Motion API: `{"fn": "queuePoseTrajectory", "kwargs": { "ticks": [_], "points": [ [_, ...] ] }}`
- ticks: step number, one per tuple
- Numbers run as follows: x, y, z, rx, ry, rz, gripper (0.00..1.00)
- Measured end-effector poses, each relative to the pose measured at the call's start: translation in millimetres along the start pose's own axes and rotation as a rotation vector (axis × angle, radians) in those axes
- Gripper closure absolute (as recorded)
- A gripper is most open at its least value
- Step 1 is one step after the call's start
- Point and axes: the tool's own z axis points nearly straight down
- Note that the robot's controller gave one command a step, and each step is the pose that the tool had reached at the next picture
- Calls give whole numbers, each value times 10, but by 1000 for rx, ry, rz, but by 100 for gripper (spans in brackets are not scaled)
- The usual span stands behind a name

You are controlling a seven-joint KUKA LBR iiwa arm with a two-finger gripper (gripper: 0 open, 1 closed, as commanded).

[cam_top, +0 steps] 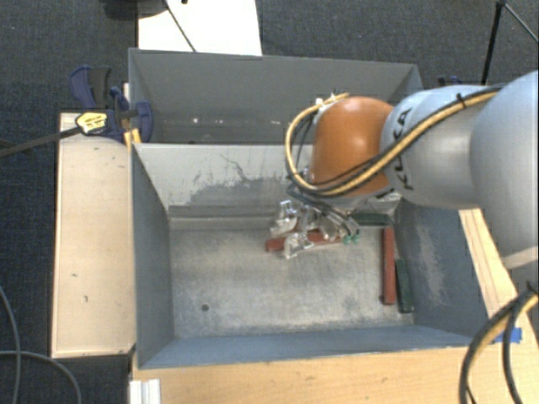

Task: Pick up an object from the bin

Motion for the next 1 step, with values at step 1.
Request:
{"fn": "queuePoseTrajectory", "kwargs": {
  "ticks": [1],
  "points": [
    [167,158,-1672,4,6,16,100]
  ]
}}
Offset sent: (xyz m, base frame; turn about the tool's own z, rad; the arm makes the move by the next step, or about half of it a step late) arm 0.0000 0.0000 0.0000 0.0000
